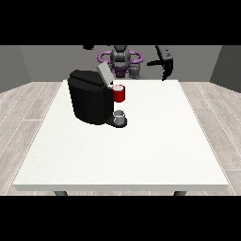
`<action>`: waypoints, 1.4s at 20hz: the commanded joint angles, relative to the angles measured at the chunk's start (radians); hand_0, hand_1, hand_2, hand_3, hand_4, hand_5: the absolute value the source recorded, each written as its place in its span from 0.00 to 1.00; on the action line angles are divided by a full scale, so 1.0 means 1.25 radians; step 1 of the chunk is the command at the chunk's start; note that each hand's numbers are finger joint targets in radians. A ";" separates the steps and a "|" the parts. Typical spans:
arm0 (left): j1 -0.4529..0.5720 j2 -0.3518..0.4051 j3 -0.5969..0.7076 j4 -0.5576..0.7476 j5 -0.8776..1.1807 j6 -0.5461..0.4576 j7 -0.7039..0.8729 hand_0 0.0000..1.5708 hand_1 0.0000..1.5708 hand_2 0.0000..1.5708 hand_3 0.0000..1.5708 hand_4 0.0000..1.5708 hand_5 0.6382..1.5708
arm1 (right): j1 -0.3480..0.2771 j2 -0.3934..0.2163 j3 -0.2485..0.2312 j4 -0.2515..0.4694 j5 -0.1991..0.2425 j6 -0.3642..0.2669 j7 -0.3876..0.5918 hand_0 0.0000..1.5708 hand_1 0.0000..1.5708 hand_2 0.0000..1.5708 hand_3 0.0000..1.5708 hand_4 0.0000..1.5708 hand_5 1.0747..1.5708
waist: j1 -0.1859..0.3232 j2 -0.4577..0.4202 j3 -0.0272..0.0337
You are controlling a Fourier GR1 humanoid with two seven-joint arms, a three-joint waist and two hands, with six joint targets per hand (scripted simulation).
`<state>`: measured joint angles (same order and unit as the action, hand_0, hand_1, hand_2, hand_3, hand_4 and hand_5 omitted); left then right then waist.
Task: Insert the coffee pod into the coffee machine and close the lid
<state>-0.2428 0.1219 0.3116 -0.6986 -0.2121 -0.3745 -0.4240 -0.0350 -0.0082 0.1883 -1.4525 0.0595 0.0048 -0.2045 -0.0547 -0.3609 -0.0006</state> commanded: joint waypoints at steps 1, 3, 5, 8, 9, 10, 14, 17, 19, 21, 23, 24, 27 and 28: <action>0.076 -0.022 -0.025 -0.045 0.003 -0.013 -0.027 0.00 0.00 0.00 0.00 0.22 1.00 | -0.016 -0.010 0.002 -0.077 0.043 -0.044 0.055 0.00 0.00 0.00 0.00 0.25 1.00 | 0.049 0.016 0.0004; 0.042 0.002 -0.015 -0.109 0.046 -0.035 0.003 0.00 0.00 0.00 0.00 0.19 1.00 | 0.012 -0.002 0.030 -0.138 0.056 -0.041 0.061 0.00 0.00 0.00 0.00 0.30 1.00 | 0.040 0.087 0.0005; 0.012 -0.019 -0.039 -0.155 0.057 -0.062 0.021 0.00 0.00 0.00 0.00 0.19 1.00 | -0.050 0.006 0.009 -0.074 0.048 -0.100 0.055 0.00 0.00 0.00 0.00 0.22 1.00 | 0.095 0.122 0.0007; 0.019 -0.021 -0.052 -0.179 0.059 -0.068 -0.009 0.00 0.00 0.00 0.00 0.08 1.00 | -0.164 -0.004 -0.052 -0.052 0.063 -0.104 0.103 0.00 0.00 0.00 0.00 0.18 1.00 | 0.118 0.183 0.0006; 0.016 -0.055 -0.067 -0.203 0.050 -0.015 -0.021 0.00 0.00 0.00 0.00 0.08 1.00 | -0.146 0.006 -0.029 -0.038 0.068 -0.113 0.044 0.00 0.00 0.00 0.00 0.19 1.00 | 0.106 0.208 0.0006; 0.029 -0.016 -0.053 -0.188 0.057 -0.020 -0.051 0.00 0.00 0.00 0.00 0.14 1.00 | -0.165 0.006 -0.001 -0.103 0.069 -0.128 0.111 0.00 0.00 0.00 0.00 0.17 1.00 | 0.069 0.219 0.0004; 0.042 -0.030 -0.072 -0.209 0.068 -0.041 -0.055 0.00 0.00 0.00 0.00 0.11 1.00 | -0.243 0.006 -0.033 -0.036 0.132 -0.163 0.111 0.00 0.00 0.00 0.00 0.13 1.00 | 0.104 0.260 0.0003; 0.069 -0.031 -0.089 -0.254 0.081 -0.047 -0.059 0.00 0.00 0.00 0.00 0.13 1.00 | -0.249 -0.007 -0.076 0.013 0.112 -0.136 0.059 0.00 0.00 0.00 0.00 0.15 1.00 | 0.110 0.281 0.0005; 0.102 -0.026 -0.108 -0.288 0.068 -0.048 -0.077 0.00 0.00 0.00 0.00 0.12 1.00 | -0.257 0.006 -0.076 0.039 0.113 -0.164 0.067 0.00 0.00 0.00 0.00 0.22 1.00 | 0.129 0.275 0.0005; 0.074 -0.054 -0.123 -0.368 0.097 -0.050 0.025 0.00 0.00 0.00 0.00 0.13 1.00 | -0.294 -0.041 -0.160 0.099 0.066 -0.131 0.053 0.00 0.00 0.00 0.00 0.21 1.00 | 0.165 0.276 0.0009; 0.116 -0.059 -0.136 -0.368 0.074 -0.011 -0.020 0.00 0.00 0.00 0.00 0.20 1.00 | -0.315 -0.021 -0.136 0.097 0.090 -0.141 0.081 0.00 0.00 0.00 0.00 0.25 1.00 | 0.138 0.271 0.0006; 0.069 -0.001 -0.099 -0.370 0.119 -0.085 -0.002 0.00 0.00 0.00 0.00 0.23 1.00 | -0.321 -0.039 -0.162 0.134 0.094 -0.155 0.063 0.00 0.00 0.00 0.00 0.26 1.00 | 0.157 0.303 0.0007; 0.105 -0.021 -0.121 -0.415 0.108 -0.052 0.029 0.00 0.00 0.00 0.00 0.24 1.00 | -0.357 -0.054 -0.197 0.183 0.083 -0.156 0.026 0.00 0.00 0.00 0.00 0.23 1.00 | 0.162 0.305 0.0007; 0.096 -0.008 -0.106 -0.395 0.121 -0.057 0.016 0.00 0.00 0.00 0.00 0.23 1.00 | -0.371 -0.046 -0.189 0.190 0.081 -0.150 0.044 0.00 0.00 0.00 0.00 0.25 1.00 | 0.147 0.314 0.0006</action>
<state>-0.1276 0.0909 0.1687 -1.1628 -0.0889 -0.4363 -0.4332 -0.4442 -0.0487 -0.0103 -1.2767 0.1743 -0.1933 -0.1481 0.1345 0.0137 0.0002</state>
